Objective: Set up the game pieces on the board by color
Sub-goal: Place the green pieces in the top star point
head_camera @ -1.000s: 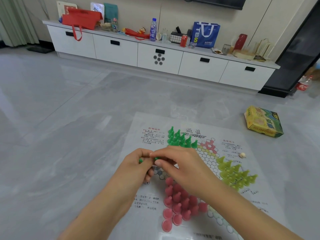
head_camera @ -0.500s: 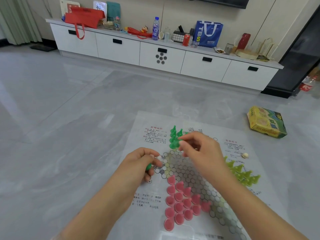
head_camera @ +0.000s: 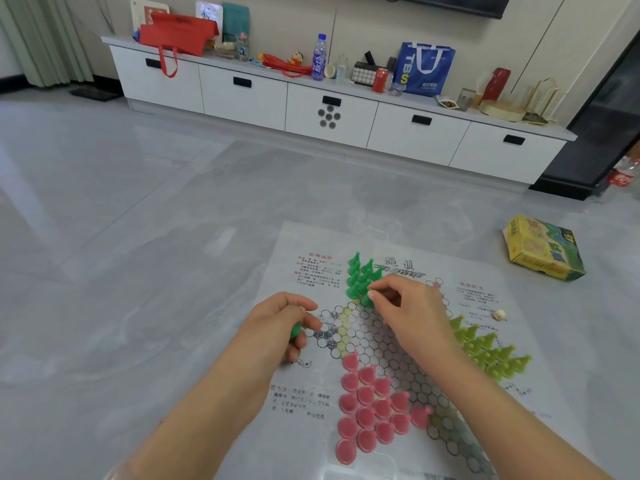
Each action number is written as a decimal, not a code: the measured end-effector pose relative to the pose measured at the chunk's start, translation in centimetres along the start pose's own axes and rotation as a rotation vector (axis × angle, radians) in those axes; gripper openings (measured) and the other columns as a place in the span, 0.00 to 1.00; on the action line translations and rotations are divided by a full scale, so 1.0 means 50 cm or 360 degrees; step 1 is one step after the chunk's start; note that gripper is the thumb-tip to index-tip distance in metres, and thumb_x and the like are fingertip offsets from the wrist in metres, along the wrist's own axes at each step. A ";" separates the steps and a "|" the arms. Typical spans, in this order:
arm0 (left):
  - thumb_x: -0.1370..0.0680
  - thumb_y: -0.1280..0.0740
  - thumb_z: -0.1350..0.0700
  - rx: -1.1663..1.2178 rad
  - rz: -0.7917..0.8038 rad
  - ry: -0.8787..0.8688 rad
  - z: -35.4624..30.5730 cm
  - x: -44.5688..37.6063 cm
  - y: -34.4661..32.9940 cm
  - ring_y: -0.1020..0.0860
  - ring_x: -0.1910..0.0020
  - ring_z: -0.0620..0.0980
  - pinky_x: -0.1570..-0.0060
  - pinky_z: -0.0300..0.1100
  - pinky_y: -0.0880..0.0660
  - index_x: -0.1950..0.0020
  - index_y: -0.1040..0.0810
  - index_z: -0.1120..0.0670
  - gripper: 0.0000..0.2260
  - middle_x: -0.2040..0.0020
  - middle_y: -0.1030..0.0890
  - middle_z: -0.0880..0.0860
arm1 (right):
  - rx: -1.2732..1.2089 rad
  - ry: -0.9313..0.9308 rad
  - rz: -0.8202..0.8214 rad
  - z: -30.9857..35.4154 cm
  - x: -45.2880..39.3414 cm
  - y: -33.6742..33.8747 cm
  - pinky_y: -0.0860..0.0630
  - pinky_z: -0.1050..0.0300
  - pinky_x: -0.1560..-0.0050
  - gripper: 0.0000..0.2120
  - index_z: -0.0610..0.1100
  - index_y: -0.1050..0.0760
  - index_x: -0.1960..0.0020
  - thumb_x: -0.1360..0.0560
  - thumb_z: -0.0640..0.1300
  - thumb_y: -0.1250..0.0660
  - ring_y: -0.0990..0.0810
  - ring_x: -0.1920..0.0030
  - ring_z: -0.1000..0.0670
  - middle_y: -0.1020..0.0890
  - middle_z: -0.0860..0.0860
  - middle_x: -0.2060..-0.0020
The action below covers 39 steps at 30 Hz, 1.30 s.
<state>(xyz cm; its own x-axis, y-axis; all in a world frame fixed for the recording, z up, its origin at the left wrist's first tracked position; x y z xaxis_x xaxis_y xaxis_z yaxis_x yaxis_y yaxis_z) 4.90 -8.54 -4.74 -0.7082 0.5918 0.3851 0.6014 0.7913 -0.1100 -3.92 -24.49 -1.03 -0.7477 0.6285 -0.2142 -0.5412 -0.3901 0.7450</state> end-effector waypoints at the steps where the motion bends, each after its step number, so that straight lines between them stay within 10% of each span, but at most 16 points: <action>1: 0.23 0.45 0.66 0.0001 0.0002 0.0001 -0.001 0.001 0.000 0.33 0.73 0.47 0.74 0.37 0.37 0.56 0.23 0.57 0.12 0.66 0.21 0.53 | 0.0004 0.0005 -0.0001 0.001 0.000 0.000 0.31 0.75 0.61 0.06 0.44 0.19 0.51 0.26 0.41 0.34 0.26 0.63 0.64 0.23 0.59 0.64; 28: 0.23 0.42 0.63 0.0352 0.0070 0.0077 0.000 0.007 -0.010 0.28 0.71 0.49 0.72 0.38 0.28 0.56 0.24 0.60 0.08 0.63 0.22 0.57 | 0.0018 0.0062 0.0012 0.026 0.015 0.019 0.28 0.73 0.61 0.06 0.47 0.20 0.51 0.27 0.42 0.32 0.24 0.66 0.63 0.24 0.62 0.67; 39: 0.19 0.53 0.49 0.0718 0.0477 0.0110 -0.002 0.020 -0.055 0.17 0.57 0.49 0.48 0.42 0.27 0.48 0.22 0.64 0.24 0.57 0.16 0.58 | 0.0009 0.0528 0.0336 0.144 0.055 -0.034 0.25 0.59 0.56 0.07 0.50 0.19 0.53 0.29 0.48 0.33 0.22 0.61 0.55 0.17 0.54 0.62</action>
<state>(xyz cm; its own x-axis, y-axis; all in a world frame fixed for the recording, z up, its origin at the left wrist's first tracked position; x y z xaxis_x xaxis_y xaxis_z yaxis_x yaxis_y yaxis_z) 2.58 -10.14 -3.94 -0.4950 0.8021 0.3342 0.5439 0.5860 -0.6007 -2.26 -17.25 1.68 -0.9267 0.2828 -0.2474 -0.3605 -0.4832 0.7978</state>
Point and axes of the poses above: each hand's wrist, its own x-axis away from the middle knuckle, its own y-axis out of the back of the hand, z = x × y, the point moved 7 cm from there along -x, towards the middle knuckle
